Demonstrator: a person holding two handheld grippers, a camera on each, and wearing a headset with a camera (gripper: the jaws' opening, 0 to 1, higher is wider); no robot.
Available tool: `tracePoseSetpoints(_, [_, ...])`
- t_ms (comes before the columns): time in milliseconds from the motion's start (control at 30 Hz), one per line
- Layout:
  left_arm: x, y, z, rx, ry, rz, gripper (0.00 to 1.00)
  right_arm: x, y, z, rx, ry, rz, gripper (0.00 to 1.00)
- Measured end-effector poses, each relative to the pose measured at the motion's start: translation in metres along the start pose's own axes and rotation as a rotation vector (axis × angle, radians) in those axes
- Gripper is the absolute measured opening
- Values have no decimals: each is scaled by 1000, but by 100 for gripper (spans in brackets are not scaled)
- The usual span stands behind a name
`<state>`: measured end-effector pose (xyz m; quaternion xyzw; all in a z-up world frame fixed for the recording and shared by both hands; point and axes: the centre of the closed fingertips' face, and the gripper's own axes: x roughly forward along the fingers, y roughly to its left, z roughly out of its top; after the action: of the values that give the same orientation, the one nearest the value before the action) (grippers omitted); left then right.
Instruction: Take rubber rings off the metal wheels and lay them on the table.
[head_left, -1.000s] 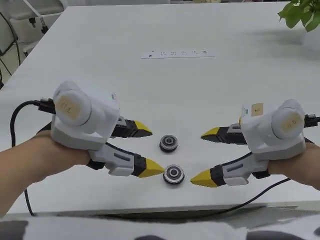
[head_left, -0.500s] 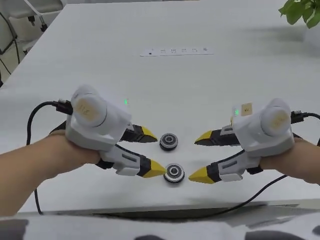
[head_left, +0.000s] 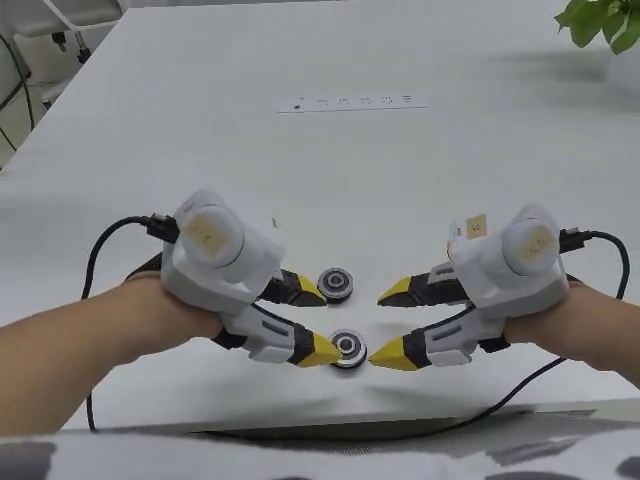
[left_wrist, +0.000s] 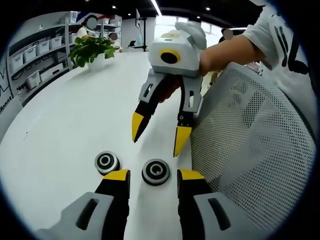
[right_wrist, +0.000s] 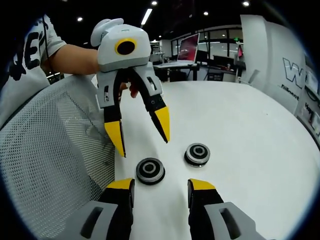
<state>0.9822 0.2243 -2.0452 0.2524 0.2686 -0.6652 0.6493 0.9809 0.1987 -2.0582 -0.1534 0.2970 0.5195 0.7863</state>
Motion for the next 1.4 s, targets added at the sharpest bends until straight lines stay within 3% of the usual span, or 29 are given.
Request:
tracePoseSetpoints(133, [5, -3, -1, -9, 7, -16, 29, 1, 2, -3, 13, 3, 7, 40])
tracePoseSetpoints(400, [10, -6, 8, -40, -17, -33, 20, 0, 5, -6, 16, 17, 22, 40])
tracePoseSetpoints(633, [14, -7, 3, -43, -5, -26, 15, 1, 7, -9, 8, 33, 28, 40])
tracePoseSetpoints(733, [16, -9, 0, -21, 9, -28, 13, 1, 6, -10, 8, 36, 28, 40])
tracePoseSetpoints(1033, [16, -7, 2, 8, -21, 0, 7, 2, 5, -7, 6, 35, 25, 38])
tracePoseSetpoints(1133, [17, -8, 2, 84, -6, 11, 7, 2, 4, -6, -4, 41, 27, 38])
tracePoseSetpoints(1400, [18, -8, 2, 68, -10, 15, 7, 6, 7, -4, -29, 61, 52, 35])
